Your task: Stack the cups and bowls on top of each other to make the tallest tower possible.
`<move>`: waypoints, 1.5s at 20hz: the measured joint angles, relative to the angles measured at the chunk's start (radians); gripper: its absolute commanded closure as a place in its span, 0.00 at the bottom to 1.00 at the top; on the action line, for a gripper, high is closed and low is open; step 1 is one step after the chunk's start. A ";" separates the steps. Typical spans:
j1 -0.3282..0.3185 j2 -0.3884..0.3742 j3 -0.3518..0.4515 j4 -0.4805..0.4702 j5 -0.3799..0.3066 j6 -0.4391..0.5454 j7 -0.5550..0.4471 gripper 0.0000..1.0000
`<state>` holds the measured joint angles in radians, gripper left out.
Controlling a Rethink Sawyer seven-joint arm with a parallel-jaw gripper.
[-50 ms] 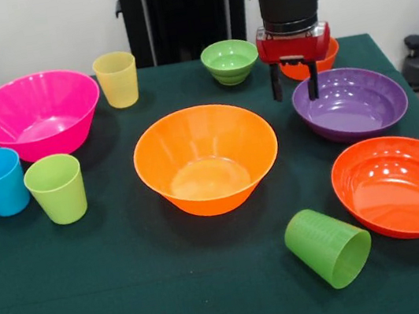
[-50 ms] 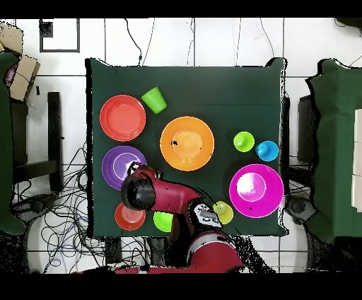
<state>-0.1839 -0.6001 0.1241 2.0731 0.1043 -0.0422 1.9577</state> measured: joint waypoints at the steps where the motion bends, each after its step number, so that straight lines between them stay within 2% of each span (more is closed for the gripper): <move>1: 0.000 0.000 0.000 0.000 0.000 0.000 0.000 0.00; 8: 0.000 0.003 0.001 -0.001 0.000 0.000 0.000 0.00; 18: 0.001 0.055 0.001 -0.010 -0.005 -0.019 0.000 0.00; 30: 0.013 0.053 -0.009 -0.016 -0.013 -0.062 0.000 0.00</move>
<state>-0.1711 -0.5470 0.1152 2.0568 0.0913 -0.1042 1.9577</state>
